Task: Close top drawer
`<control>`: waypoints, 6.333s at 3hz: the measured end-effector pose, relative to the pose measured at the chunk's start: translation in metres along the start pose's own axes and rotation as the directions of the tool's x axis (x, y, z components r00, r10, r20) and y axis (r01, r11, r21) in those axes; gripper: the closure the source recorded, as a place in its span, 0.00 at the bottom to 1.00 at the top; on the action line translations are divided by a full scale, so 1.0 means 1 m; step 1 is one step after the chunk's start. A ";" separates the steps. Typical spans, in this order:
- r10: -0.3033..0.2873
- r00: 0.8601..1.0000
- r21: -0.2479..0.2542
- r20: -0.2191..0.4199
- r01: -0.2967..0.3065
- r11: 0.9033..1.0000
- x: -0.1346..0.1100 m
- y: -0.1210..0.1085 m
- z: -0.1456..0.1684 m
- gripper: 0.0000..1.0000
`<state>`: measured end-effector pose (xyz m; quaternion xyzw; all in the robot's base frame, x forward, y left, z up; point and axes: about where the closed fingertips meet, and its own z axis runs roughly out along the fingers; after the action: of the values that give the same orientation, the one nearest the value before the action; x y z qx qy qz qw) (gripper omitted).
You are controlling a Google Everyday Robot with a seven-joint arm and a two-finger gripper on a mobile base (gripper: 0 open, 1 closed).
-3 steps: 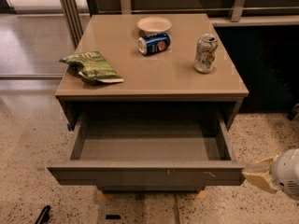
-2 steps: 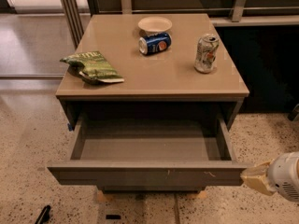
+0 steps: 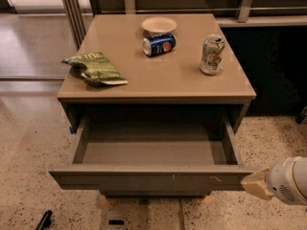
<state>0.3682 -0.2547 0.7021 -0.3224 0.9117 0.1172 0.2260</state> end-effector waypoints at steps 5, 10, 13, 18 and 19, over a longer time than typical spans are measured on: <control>-0.089 0.995 -0.105 -0.051 0.084 0.991 -0.055 -0.023 0.102 1.00; -0.302 0.952 0.148 0.047 0.292 0.945 -0.160 -0.047 0.134 1.00; -0.345 0.938 0.237 0.012 0.333 0.913 -0.163 -0.058 0.134 1.00; -0.039 0.988 0.093 -0.147 0.053 0.994 -0.046 -0.096 0.035 0.11; -0.039 0.988 0.093 -0.147 0.053 0.994 -0.046 -0.096 0.035 0.00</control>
Offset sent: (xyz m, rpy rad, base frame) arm 0.0419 0.0281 -0.0806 0.0652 0.1478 0.0480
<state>0.4735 -0.2912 0.6876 -0.3398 0.9226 0.0436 0.1772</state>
